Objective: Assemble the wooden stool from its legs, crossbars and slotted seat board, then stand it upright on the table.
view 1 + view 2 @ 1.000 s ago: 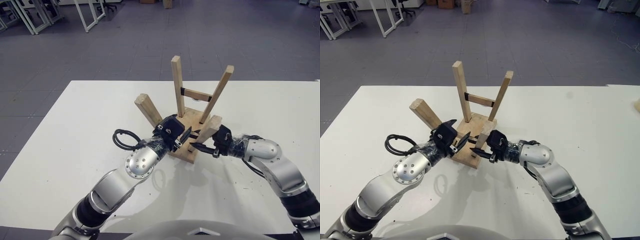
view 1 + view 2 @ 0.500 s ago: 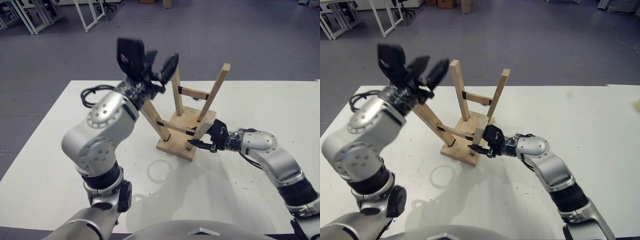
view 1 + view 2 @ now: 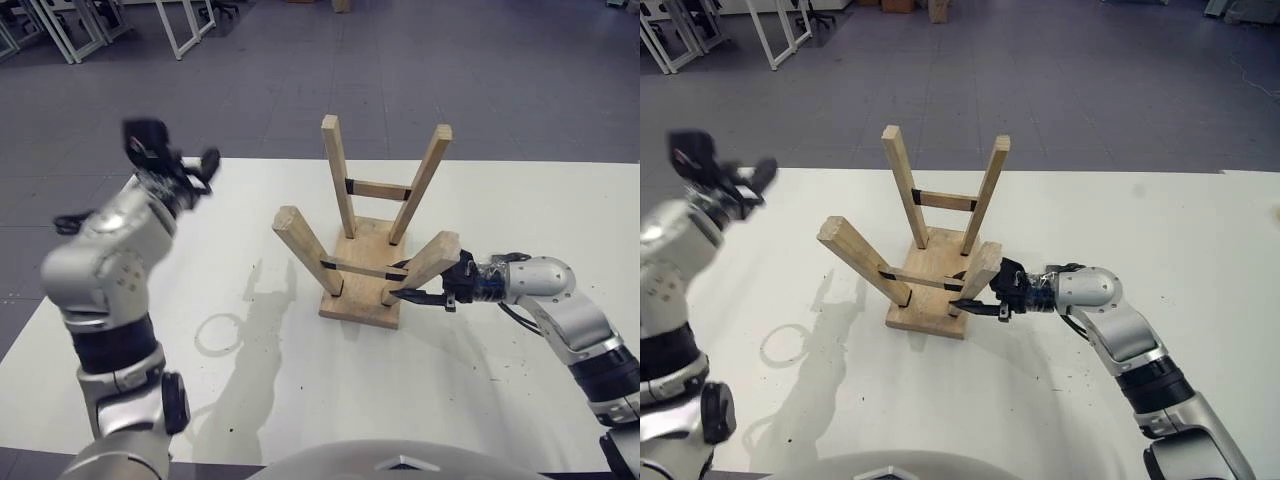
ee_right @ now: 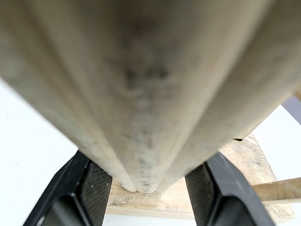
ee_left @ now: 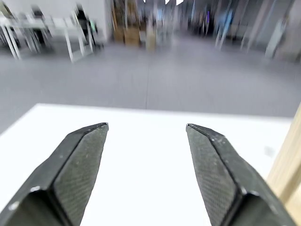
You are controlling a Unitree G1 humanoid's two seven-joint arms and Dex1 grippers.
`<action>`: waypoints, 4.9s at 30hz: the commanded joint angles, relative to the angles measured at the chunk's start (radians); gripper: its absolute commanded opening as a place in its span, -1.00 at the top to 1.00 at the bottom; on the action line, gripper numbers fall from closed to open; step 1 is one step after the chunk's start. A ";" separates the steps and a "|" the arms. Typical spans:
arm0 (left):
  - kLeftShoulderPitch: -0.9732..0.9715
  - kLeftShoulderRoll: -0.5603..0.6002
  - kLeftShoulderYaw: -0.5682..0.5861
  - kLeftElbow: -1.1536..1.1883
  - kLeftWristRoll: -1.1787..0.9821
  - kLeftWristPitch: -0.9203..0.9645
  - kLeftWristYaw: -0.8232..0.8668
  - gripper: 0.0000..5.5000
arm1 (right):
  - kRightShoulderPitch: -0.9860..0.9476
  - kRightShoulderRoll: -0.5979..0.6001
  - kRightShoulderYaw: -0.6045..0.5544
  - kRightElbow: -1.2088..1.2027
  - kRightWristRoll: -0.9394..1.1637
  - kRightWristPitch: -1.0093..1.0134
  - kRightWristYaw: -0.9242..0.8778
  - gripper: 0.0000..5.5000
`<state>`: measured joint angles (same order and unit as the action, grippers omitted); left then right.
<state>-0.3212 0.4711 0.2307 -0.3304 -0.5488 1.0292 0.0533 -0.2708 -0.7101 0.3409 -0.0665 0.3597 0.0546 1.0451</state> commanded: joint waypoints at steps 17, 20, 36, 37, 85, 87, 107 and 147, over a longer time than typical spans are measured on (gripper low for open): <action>0.317 0.145 -0.338 -0.071 0.110 -0.042 -0.306 -0.12 | 0.035 -0.005 0.082 0.118 -0.062 0.140 0.083 0.27; 0.338 0.156 -0.335 -0.041 0.138 -0.081 -0.342 -0.12 | -0.001 0.005 0.065 0.147 -0.071 0.080 0.103 0.27; 0.339 0.075 -0.324 -0.029 0.195 -0.089 -0.356 -0.11 | -0.017 -0.005 0.043 0.091 -0.115 0.014 0.096 0.12; 0.340 0.070 -0.325 -0.030 0.196 -0.089 -0.355 -0.11 | -0.028 -0.004 0.039 0.094 -0.110 0.027 0.101 0.01; 0.331 -0.117 -0.338 0.049 0.350 -0.149 -0.294 -0.11 | -0.308 0.666 -0.635 -0.679 0.166 1.142 -0.905 -0.01; 0.329 -0.122 -0.341 0.049 0.351 -0.150 -0.295 -0.11 | -0.248 0.678 -0.606 -0.701 0.193 1.195 -0.914 -0.01; 0.347 -0.135 -0.342 0.042 0.355 -0.145 -0.283 -0.11 | -0.132 0.780 -0.532 -0.630 0.350 0.989 -1.091 -0.01; -0.171 -0.333 -0.119 -0.080 -0.034 0.227 -0.046 -0.11 | 0.314 0.499 -0.296 -0.206 -0.119 0.507 -0.856 -0.01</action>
<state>-0.6807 0.1518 0.2209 -0.3845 -0.6045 1.1798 -0.0104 0.0622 -0.2115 0.0527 -0.2609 0.2399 0.5410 0.1864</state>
